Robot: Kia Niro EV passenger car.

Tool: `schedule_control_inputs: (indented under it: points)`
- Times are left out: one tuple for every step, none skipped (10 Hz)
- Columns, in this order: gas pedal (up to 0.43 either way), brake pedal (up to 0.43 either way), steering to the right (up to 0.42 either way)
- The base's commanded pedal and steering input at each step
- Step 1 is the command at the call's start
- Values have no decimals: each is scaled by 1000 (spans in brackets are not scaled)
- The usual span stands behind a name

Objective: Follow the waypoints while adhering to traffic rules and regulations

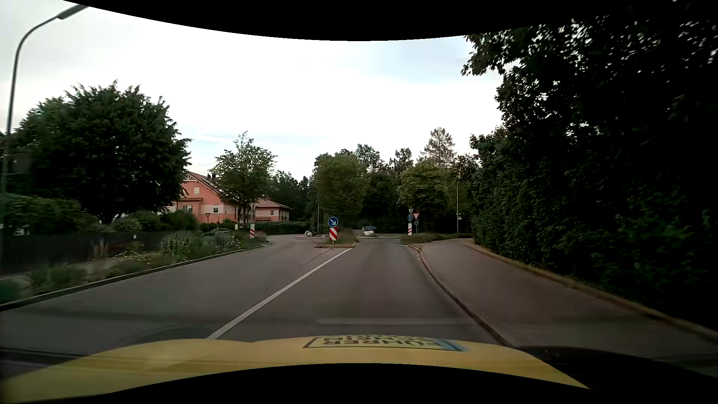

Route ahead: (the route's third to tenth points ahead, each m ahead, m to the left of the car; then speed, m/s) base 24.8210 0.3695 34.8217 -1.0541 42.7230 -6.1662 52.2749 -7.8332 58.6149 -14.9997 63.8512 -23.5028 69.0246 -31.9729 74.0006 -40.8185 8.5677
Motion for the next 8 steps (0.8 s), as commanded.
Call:
schedule_control_inputs:
  points:
    - [0, 0, 19]
    - [0, 0, 19]
    - [0, 0, 19]
    - [0, 0, 19]
    - [0, 0, 19]
    - [0, 0, 19]
    - [0, 0, 19]
    - [0, 0, 20]
